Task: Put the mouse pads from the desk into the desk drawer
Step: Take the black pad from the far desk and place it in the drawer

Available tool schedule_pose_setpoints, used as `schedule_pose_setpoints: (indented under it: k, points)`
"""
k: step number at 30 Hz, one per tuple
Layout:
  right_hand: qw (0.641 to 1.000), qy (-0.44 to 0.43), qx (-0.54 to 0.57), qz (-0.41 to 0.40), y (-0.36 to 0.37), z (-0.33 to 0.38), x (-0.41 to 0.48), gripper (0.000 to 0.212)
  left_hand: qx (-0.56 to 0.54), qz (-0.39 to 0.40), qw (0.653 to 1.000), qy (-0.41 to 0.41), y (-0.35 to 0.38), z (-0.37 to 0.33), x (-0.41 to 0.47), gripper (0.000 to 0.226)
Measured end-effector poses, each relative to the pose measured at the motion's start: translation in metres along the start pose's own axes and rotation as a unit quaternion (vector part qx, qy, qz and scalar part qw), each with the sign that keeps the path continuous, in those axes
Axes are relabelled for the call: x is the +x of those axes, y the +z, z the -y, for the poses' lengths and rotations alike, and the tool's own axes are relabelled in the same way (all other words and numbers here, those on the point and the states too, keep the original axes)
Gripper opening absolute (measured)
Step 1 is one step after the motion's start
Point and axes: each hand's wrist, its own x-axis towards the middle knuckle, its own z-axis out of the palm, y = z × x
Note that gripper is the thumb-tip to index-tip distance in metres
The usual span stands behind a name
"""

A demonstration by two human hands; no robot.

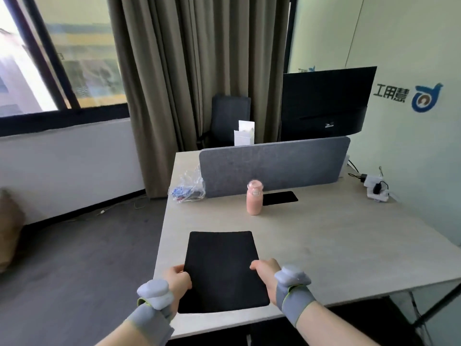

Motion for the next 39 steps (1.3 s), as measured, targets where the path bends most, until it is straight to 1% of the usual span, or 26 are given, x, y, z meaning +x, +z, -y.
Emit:
schedule_pose_setpoints:
  k: [4,6,9,12,13,14,17,21,23,25,27,29,31,33,34,37,39]
  points:
    - [1.000,-0.003,-0.028,0.006,0.014,-0.019,0.006,0.059,-0.069,-0.057,0.996,-0.016,0.000,0.027,-0.002,0.054]
    - [0.999,-0.001,-0.045,0.006,0.018,-0.031,0.013,0.060,-0.076,-0.058,0.995,-0.035,0.003,0.044,0.007,0.054]
    - [0.998,-0.019,-0.066,-0.011,0.021,-0.065,0.042,0.062,-0.081,-0.053,0.994,-0.051,0.026,0.079,0.023,0.052]
    - [0.997,-0.034,-0.062,-0.013,0.025,-0.097,0.072,0.056,-0.095,-0.085,0.991,-0.036,0.043,0.111,0.047,0.049]
    - [0.997,-0.039,-0.057,-0.018,0.028,-0.115,0.078,0.054,-0.087,-0.082,0.992,-0.026,0.049,0.127,0.053,0.049]
    - [0.998,-0.040,-0.051,-0.016,0.028,-0.120,0.086,0.052,-0.073,-0.080,0.994,-0.016,0.050,0.131,0.061,0.048]
    - [0.998,-0.048,-0.031,-0.023,0.036,-0.152,0.102,0.049,-0.095,-0.082,0.992,0.016,0.056,0.155,0.070,0.048]
    - [0.996,-0.081,0.004,-0.020,0.051,-0.194,0.114,0.051,-0.105,-0.073,0.990,0.060,0.056,0.199,0.072,0.049]
    - [0.995,-0.102,0.012,-0.015,0.057,-0.218,0.106,0.052,-0.097,-0.081,0.989,0.074,0.050,0.226,0.059,0.050]
    - [0.992,-0.121,0.025,-0.008,0.059,-0.226,0.102,0.056,-0.109,-0.092,0.986,0.086,0.045,0.239,0.054,0.049]
    - [0.989,-0.144,0.028,-0.003,0.060,-0.245,0.079,0.059,-0.117,-0.100,0.982,0.109,0.038,0.261,0.032,0.049]
    - [0.985,-0.170,0.023,0.003,0.057,-0.265,0.048,0.057,-0.113,-0.097,0.981,0.128,0.030,0.283,0.002,0.047]
    - [0.983,-0.183,0.033,0.007,0.056,-0.276,0.029,0.056,-0.115,-0.089,0.980,0.134,0.023,0.293,-0.018,0.041]
    - [0.979,-0.200,0.038,0.019,0.052,-0.291,0.000,0.058,-0.125,-0.101,0.979,0.123,0.014,0.303,-0.048,0.032]
    - [0.977,-0.210,0.037,0.024,0.050,-0.297,-0.011,0.059,-0.130,-0.104,0.979,0.117,0.010,0.307,-0.061,0.032]
    - [0.971,-0.233,0.044,0.021,0.044,-0.314,-0.043,0.060,-0.129,-0.098,0.979,0.125,0.001,0.320,-0.090,0.043]
    - [0.969,-0.241,0.045,0.017,0.041,-0.317,-0.052,0.054,-0.125,-0.105,0.977,0.134,-0.001,0.324,-0.099,0.041]
